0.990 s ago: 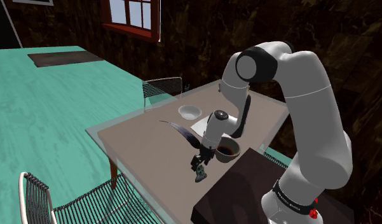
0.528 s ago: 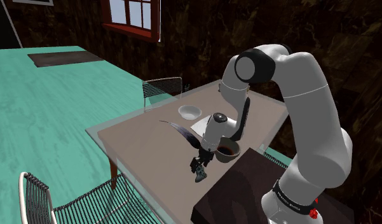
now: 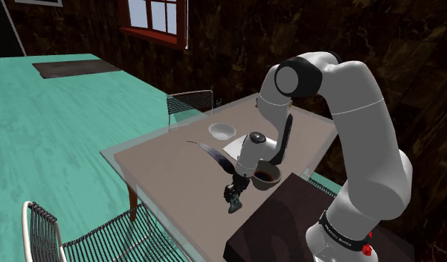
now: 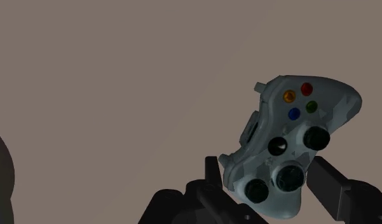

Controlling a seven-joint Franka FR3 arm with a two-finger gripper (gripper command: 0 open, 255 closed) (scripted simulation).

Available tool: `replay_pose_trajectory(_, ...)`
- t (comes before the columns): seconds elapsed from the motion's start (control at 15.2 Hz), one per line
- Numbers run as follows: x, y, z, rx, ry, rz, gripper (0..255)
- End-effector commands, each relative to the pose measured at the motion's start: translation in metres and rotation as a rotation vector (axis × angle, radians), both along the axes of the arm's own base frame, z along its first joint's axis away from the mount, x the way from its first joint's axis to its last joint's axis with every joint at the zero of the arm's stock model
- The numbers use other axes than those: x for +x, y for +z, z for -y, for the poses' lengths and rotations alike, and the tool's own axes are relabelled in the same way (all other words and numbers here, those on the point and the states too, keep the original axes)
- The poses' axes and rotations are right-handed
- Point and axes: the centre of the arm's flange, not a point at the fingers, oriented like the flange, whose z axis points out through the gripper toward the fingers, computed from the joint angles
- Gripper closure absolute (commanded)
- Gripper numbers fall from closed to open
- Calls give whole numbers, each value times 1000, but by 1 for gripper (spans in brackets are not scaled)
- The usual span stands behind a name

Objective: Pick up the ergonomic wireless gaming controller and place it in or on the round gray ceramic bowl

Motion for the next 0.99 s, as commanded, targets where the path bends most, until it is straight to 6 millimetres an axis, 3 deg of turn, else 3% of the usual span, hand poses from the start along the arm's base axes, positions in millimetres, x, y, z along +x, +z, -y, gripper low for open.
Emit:
replay_pose_trajectory(0.0,0,0,0,0,0,0,255)
replay_pose_trajectory(0.2,0,0,0,0,0,0,255)
replay_pose_trajectory(0.92,0,58,0,0,0,0,255)
